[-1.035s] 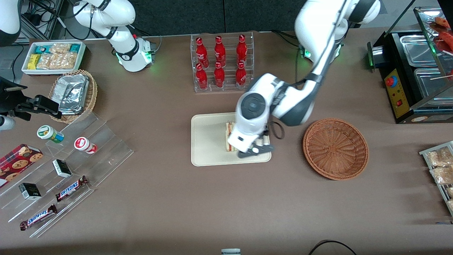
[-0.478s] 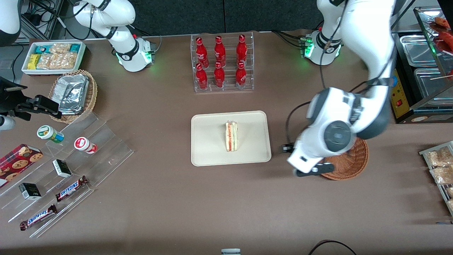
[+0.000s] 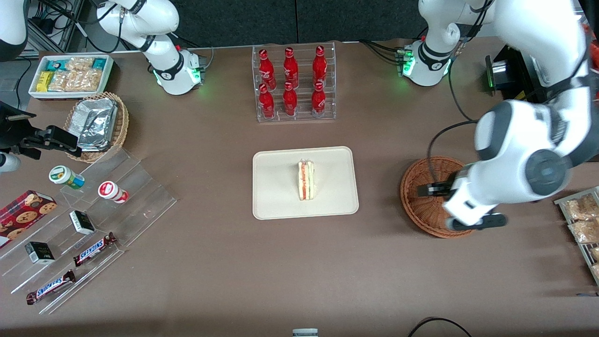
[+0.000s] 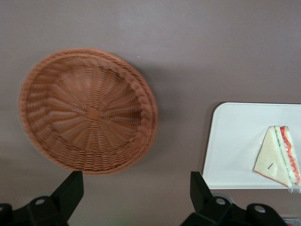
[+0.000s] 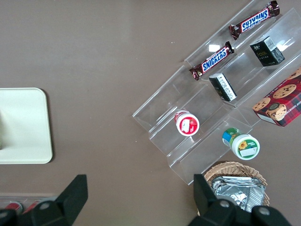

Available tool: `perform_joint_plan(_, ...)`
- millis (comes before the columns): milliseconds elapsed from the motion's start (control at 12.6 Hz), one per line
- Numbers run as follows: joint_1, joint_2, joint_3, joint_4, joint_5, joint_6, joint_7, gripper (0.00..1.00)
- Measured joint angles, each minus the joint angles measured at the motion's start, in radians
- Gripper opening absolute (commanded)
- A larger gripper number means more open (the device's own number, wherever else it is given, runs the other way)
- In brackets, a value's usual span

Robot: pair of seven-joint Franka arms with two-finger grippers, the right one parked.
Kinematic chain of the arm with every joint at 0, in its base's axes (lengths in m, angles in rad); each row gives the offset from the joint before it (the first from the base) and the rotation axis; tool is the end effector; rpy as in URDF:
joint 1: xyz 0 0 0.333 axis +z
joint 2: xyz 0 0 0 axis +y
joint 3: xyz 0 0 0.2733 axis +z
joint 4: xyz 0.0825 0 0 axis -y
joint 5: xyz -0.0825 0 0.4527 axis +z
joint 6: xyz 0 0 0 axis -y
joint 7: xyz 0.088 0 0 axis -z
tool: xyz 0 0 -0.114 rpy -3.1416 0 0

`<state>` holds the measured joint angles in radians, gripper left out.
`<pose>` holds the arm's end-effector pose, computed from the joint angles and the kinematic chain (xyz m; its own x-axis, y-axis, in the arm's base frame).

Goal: Place sandwich from basket to tray

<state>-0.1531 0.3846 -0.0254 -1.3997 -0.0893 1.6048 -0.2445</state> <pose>0.6927 -0.1329 0.4128 0.9779 0.0715 -0.1967 0.0829 -0.9953 0.0505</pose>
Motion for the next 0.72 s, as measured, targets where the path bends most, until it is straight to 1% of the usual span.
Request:
perform_joint_plan(319,0.063,-0.159,-0.002,-0.069,0.031,-0.054,0.154,1.0)
perform_joint_plan(478,0.098,-0.209,-0.018,-0.077,0.039,-0.093,0.178,1.0)
perform_joint_plan(717,0.137,-0.27,-0.051,-0.079,0.123,-0.176,0.19,1.0)
